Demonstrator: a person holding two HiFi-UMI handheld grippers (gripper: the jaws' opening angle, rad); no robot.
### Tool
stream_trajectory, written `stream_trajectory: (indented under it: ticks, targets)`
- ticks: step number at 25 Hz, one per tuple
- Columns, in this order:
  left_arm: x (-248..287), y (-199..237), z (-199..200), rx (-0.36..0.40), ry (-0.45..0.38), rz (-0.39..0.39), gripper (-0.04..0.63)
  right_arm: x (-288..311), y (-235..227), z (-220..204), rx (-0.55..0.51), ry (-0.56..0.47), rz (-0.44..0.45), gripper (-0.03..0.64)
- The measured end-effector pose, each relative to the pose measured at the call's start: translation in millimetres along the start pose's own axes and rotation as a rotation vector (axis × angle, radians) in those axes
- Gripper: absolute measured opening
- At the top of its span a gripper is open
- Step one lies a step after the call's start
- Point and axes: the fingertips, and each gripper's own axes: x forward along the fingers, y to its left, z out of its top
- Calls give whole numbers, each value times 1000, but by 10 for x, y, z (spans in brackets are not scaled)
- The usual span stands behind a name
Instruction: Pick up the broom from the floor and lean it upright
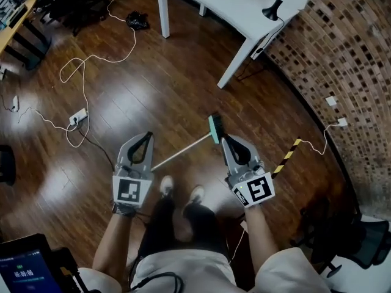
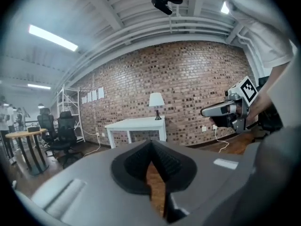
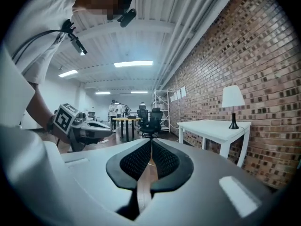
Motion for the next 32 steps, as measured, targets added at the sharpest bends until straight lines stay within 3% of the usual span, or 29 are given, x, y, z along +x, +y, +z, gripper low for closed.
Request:
stream_trajectory:
  ticks: [9,18,27,30,32]
  targets:
    - [205,383,-1588,-30,94,55,2,876,317,-1592,-12,98,115,34]
    - [129,735,-2864,-74,176,145,2,1268,657,-3134,-36,242,257,38]
    - [58,978,-4186,-102,249,224,2,1649,1078,-5247,-109,485,454,78]
    - [19,1034,-4604,-103,222,240,2,1772,1277,-5798,-113,534,510,88]
    - [-21,1042,-4917,-137,249,254,2,1843,1404,-6107,-136,555,551,95]
